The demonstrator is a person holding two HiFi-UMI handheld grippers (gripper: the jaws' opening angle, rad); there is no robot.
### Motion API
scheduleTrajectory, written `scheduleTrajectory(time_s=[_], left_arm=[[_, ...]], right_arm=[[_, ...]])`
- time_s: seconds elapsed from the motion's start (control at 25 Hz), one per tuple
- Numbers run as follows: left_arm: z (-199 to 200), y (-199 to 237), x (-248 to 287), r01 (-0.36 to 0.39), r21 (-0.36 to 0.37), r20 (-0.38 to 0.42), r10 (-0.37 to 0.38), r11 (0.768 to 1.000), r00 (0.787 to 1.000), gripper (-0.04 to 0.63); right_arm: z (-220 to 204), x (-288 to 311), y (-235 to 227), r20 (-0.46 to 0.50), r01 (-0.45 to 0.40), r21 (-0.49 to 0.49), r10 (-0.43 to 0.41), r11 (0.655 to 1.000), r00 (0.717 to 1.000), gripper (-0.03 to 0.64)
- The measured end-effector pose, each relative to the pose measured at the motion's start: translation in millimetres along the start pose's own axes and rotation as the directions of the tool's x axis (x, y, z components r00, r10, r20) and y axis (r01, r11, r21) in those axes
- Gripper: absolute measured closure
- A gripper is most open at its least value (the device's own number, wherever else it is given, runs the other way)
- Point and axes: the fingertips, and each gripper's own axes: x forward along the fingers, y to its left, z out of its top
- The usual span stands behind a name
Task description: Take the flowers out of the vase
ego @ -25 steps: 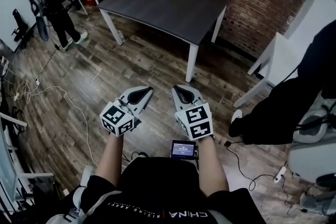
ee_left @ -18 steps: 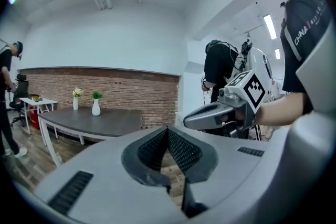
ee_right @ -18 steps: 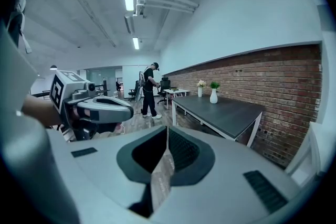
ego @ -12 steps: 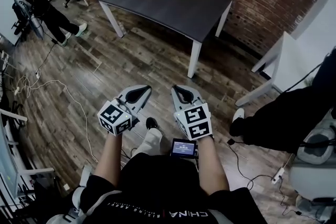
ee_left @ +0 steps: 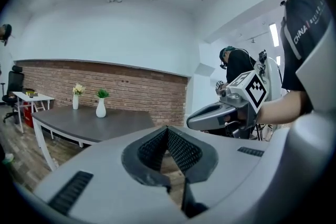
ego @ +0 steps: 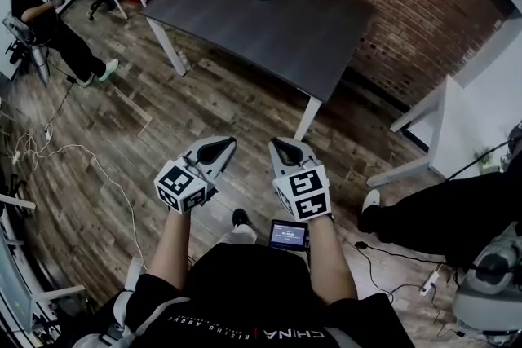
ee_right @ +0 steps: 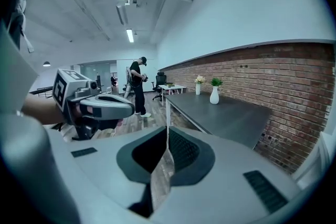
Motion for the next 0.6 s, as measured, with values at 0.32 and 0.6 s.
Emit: scheduleTrajectory(time_s=[0.32,0.6], left_arm=[[7.5,90.0,9.3,0.042,-0.024,0.015,-0.042,0.999,0.999,0.592],[-1.6,145.4,34.5,0.042,-0.042,-0.011,-0.042,0.998,0.999,0.592]], right_arm=[[37.8,87.0,-20.7,0.002,0.045,0.043,-0.045,0.998,0.999,0.601],[43.8,137.2,-46.7,-0.023,0.054,0.077,-0.052,0.996,0.998,0.601]])
